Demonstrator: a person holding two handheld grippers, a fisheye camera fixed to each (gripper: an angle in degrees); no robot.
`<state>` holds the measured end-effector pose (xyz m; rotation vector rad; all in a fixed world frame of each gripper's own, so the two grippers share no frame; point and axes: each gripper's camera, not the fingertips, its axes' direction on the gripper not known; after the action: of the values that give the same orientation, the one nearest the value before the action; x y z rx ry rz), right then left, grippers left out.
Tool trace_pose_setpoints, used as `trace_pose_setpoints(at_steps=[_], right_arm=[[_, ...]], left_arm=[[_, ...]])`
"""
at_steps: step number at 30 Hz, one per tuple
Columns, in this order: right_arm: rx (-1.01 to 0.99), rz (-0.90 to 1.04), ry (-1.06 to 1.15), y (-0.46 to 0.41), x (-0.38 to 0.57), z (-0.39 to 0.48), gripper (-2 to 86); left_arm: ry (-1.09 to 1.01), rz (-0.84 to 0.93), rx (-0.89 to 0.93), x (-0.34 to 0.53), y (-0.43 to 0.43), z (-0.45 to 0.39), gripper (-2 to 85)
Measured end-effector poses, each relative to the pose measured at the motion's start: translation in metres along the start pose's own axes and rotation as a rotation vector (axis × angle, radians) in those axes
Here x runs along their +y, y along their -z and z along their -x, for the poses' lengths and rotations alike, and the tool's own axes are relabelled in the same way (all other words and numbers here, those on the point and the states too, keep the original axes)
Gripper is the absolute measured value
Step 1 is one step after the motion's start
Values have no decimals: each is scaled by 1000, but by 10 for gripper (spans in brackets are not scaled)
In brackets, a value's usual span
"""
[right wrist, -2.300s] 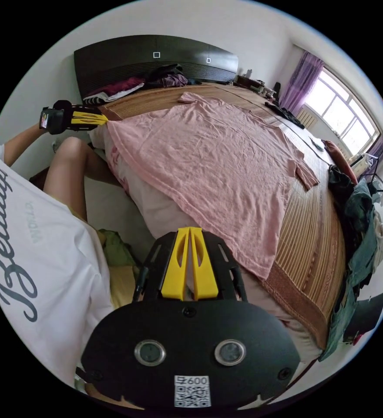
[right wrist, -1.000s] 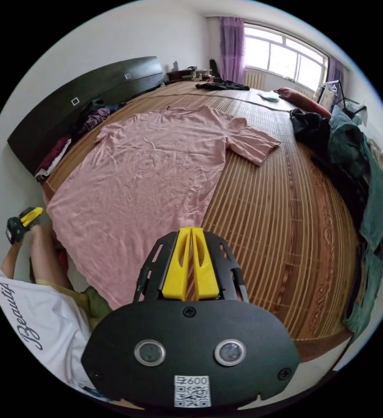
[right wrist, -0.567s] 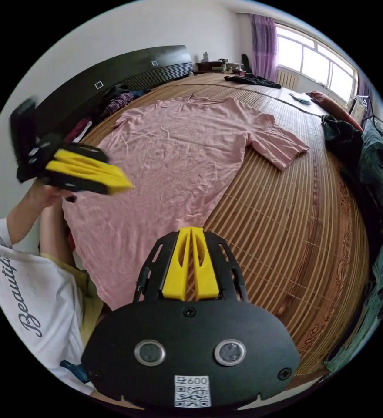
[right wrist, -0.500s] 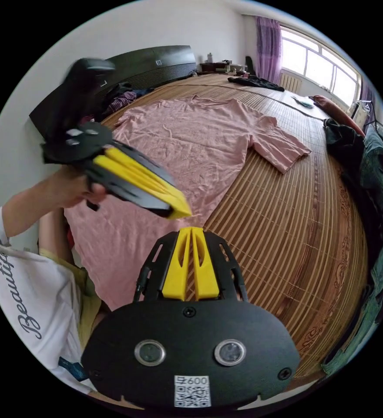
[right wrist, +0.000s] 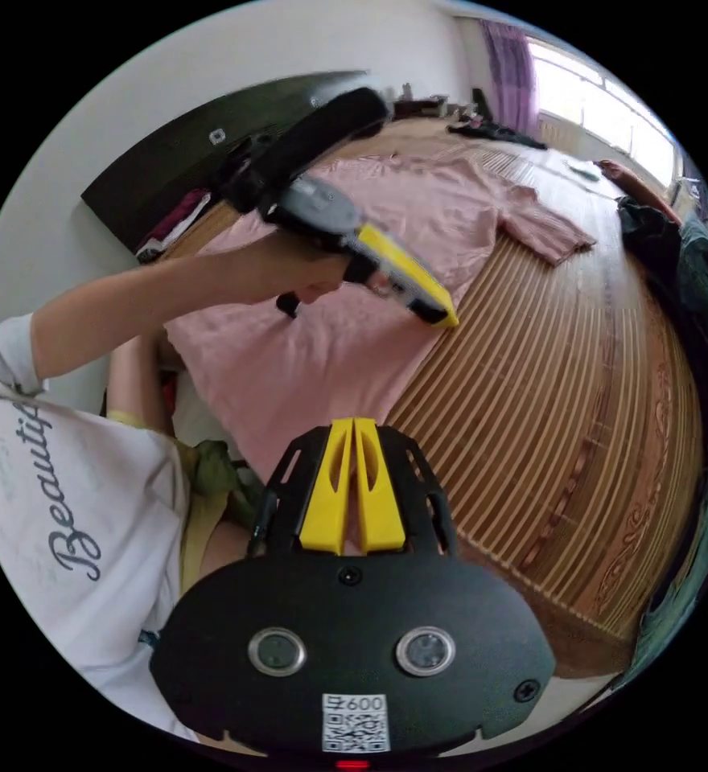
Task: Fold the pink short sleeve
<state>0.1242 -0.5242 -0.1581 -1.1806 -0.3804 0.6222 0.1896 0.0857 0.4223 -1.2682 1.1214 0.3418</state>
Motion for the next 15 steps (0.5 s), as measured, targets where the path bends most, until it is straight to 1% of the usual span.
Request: trace_pose_setpoints(at_steps=[2,8,9,10,11,14,15], right_arm=[[-17,45,24,4,17,16,-9],[-72,47,56,25,52,45,-9],[-65,25,45,29,55,47,-9],[-35,-39,19,39,61,48,-9],[-4,-101,-10,47,64,46,-9],[71,-212,-118,48,61,29,-9],[74,-219,-133,45,59,25,-9]], left_arm=[[-13,-1,-19,-2,-8,-6,8],[-87,-52,-101,9,-13,-34,8],[-89,-77,-100,12,-11,-37,8],[-99,-126,-69,19,-7,-43,9],[-106,-136,-22,22,-6,-48,9],[-134,-76,63,26,-18,-63,8],[-139,-58,79,27,-21,-67,8]])
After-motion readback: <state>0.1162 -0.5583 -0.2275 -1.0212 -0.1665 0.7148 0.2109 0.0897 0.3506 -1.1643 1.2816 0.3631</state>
